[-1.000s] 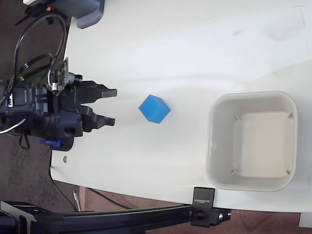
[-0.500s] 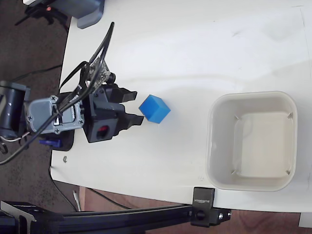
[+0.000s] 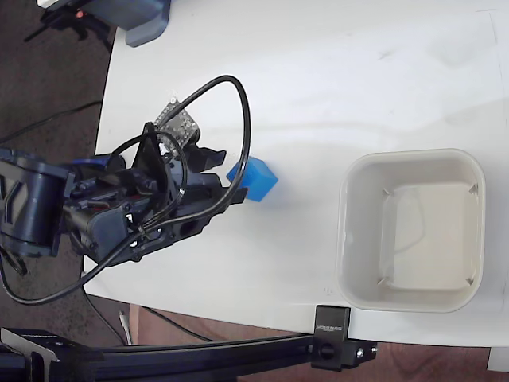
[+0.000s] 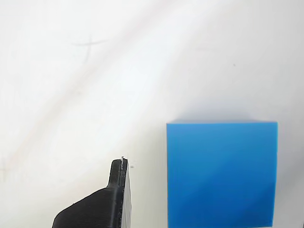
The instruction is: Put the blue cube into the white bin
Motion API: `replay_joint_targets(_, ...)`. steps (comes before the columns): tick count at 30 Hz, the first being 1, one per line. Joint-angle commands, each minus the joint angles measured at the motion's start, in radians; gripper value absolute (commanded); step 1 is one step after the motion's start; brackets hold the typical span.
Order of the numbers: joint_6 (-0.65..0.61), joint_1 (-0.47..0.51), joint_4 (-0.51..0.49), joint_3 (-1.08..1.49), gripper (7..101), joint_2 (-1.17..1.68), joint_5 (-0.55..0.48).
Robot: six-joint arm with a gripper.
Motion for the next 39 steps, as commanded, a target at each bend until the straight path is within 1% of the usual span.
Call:
replay_joint_targets(1, -0.008, 0.003, -0.021, -0.038, 99.7, 0.014, -0.028)
replay_joint_targets(10, -0.014, 0.003, -0.087, -0.020, 97.6, -0.034, -0.032)
replay_joint_targets(19, 0.000, 0.000, -0.104, 0.021, 98.7, -0.023, -0.049)
replay_joint_targets(25, 0.017, 0.000, -0.158, 0.069, 98.7, -0.011, -0.052)
replay_joint_targets(27, 0.018, 0.003, -0.176, 0.078, 96.5, -0.014, -0.054)
replay_joint_targets(31, 0.021, 0.006, -0.201, 0.083, 89.0, -0.021, -0.054)
replay_joint_targets(36, 0.028, 0.009, -0.212, 0.072, 84.1, -0.037, -0.057)
replay_joint_targets(39, 0.028, 0.014, -0.210, 0.067, 75.8, -0.044, -0.055)
